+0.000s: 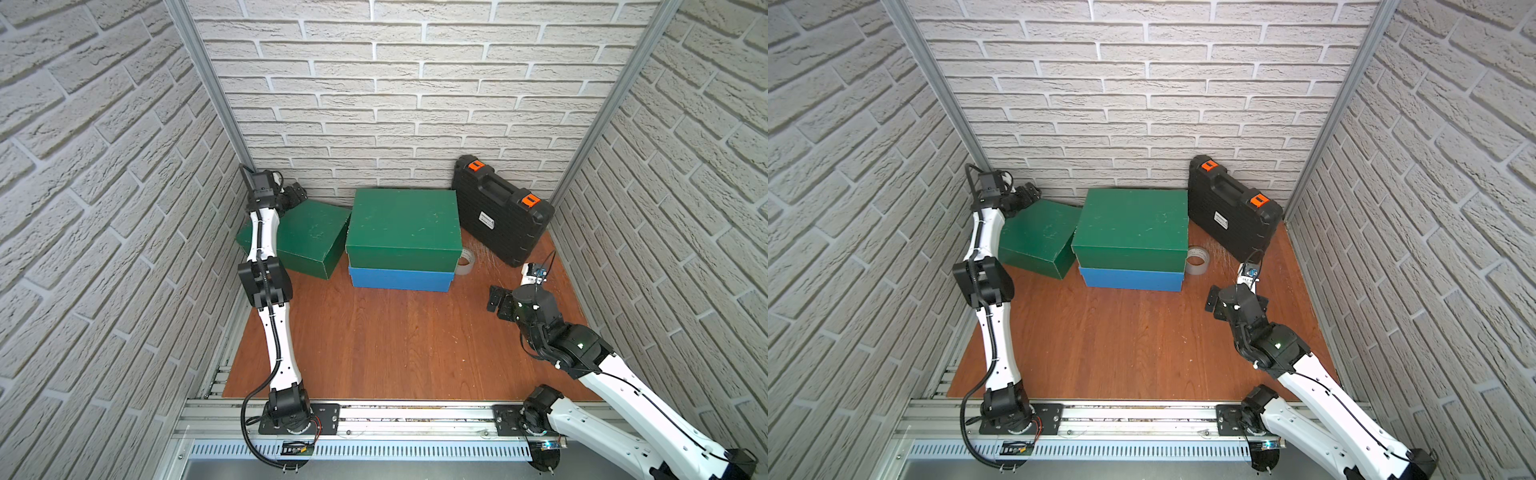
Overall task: Stack the shoeboxes
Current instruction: Move the shoebox to the center of the board.
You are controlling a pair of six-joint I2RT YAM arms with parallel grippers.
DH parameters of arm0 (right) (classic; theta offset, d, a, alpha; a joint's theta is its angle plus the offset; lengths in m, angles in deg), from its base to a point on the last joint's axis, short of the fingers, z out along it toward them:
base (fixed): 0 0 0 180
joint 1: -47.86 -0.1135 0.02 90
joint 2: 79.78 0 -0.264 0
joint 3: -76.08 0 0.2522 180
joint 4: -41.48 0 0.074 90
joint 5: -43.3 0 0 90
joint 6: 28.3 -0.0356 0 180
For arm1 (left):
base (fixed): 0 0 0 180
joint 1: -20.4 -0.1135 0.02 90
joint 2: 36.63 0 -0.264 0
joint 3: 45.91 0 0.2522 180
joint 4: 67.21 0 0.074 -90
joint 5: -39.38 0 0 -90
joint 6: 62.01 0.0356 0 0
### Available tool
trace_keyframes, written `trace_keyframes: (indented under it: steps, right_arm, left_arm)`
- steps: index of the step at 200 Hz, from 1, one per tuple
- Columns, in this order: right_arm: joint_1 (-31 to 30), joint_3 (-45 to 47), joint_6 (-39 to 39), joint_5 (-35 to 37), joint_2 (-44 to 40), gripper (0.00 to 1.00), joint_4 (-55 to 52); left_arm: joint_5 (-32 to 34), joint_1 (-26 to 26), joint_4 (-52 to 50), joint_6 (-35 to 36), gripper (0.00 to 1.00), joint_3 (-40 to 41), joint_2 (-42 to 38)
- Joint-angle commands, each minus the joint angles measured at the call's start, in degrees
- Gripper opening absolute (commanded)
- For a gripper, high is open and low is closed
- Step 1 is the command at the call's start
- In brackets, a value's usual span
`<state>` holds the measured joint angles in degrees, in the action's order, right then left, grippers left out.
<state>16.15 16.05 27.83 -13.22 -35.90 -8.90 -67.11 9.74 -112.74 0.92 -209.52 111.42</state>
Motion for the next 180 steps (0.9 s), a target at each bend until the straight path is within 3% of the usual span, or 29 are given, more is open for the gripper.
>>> trace_keyframes:
  steps: [1,43,96,180]
  right_arm:
    - [0.2,-0.2,0.2,1.4,0.4,0.99,2.7]
    - [0.2,-0.8,0.0,0.8,3.3,0.99,3.0]
    - [0.2,-1.1,0.0,0.5,5.5,0.99,3.9]
    - [0.1,-2.7,-0.1,-2.0,10.4,0.99,4.9]
  left_arm:
    - [5.0,3.5,5.0,11.3,0.98,-0.6,-2.6]
    - [13.4,7.5,3.9,24.1,0.98,-4.1,1.8]
    - [15.7,6.9,0.2,29.5,0.97,-6.2,6.0]
    - [23.0,7.1,-8.0,37.4,0.96,-5.4,6.0]
